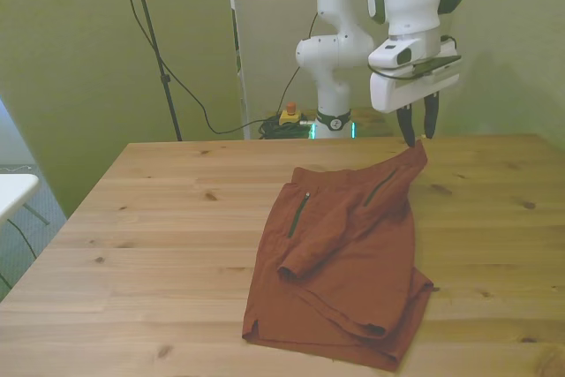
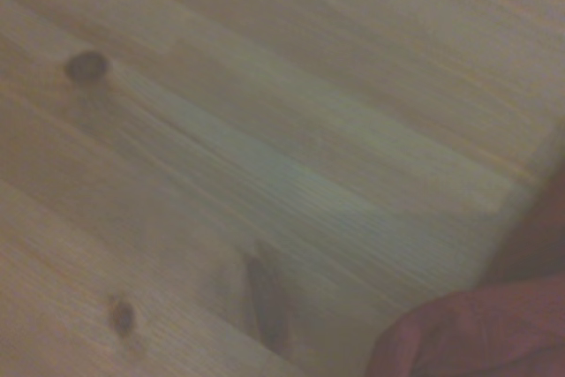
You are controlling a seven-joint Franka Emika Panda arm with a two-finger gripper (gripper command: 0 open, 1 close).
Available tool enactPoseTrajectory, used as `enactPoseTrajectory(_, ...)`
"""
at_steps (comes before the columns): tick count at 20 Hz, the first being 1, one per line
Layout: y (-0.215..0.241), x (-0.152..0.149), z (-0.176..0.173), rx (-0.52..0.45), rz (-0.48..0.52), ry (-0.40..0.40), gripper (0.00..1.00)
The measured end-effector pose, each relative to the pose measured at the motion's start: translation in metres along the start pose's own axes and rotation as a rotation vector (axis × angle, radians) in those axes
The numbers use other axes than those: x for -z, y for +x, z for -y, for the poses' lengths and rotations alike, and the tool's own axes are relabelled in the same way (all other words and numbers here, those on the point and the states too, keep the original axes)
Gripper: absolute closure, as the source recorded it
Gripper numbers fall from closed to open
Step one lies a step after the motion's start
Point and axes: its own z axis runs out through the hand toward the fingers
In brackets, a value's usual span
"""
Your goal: Unfold the shorts
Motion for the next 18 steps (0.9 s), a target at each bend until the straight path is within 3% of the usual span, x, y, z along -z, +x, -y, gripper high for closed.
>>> enactPoseTrajectory(2, 0.005, 0.015, -0.006, -0.061, -0.022, 0.013, 0.00)
enactPoseTrajectory(4, 0.021, 0.027, -0.035, -0.158, -0.052, 0.003, 0.00)
enactPoseTrajectory(9, 0.090, 0.047, -0.187, -0.463, -0.150, 0.004, 0.00)
enactPoseTrajectory(11, 0.114, 0.044, -0.233, -0.576, -0.187, 0.022, 0.00)
enactPoseTrajectory(15, 0.156, 0.016, -0.271, -0.762, -0.243, 0.123, 0.00)
enactPoseTrajectory(18, 0.181, 0.000, -0.275, -0.815, -0.246, 0.222, 0.00)
